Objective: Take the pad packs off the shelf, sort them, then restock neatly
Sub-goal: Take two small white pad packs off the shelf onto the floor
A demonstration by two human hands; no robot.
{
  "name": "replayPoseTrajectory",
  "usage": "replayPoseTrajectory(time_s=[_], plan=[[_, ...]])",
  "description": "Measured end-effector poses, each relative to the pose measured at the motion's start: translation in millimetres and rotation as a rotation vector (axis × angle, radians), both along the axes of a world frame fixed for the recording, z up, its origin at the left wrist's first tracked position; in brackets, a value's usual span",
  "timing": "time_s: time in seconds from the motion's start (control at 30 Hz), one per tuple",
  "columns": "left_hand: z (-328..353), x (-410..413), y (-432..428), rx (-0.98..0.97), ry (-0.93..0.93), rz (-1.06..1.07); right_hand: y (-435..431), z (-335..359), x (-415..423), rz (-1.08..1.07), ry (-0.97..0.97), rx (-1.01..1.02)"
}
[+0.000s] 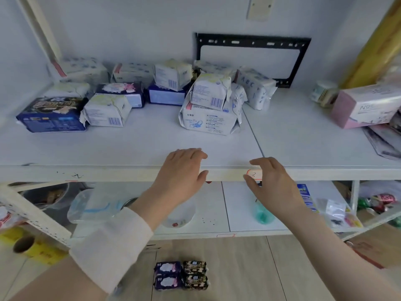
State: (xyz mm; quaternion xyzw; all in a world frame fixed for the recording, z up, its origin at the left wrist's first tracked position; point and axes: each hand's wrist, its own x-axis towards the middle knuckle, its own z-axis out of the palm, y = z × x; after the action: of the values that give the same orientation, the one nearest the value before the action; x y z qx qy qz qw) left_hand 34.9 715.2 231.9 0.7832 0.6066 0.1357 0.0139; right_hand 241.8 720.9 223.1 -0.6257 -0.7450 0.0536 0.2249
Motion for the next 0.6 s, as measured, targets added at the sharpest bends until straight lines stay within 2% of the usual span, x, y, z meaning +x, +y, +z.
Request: replayPoseTrajectory(time_s=[0.23,0.3,0.4,0.53,0.6], plan=[[13,-13,40,-0.035,-0.106,0.145,60,22,2,-0.033,0.21,-0.053],[16,-16,54,-0.043,-0.169,0.211,79,29,2,-0.049,0.337,-0.111],[22,-19,75,-0.051,-0.293,0.325,103,38,1,-0.085,0.539,-0.238],[23,-24,110,-0.065,-0.553,0.469,136,47,0,-0.112,0.67,-0.338],[24,-28,125,-0.061,-0.621,0.533,152,57,-7,-0.121,0.717,-0.372]])
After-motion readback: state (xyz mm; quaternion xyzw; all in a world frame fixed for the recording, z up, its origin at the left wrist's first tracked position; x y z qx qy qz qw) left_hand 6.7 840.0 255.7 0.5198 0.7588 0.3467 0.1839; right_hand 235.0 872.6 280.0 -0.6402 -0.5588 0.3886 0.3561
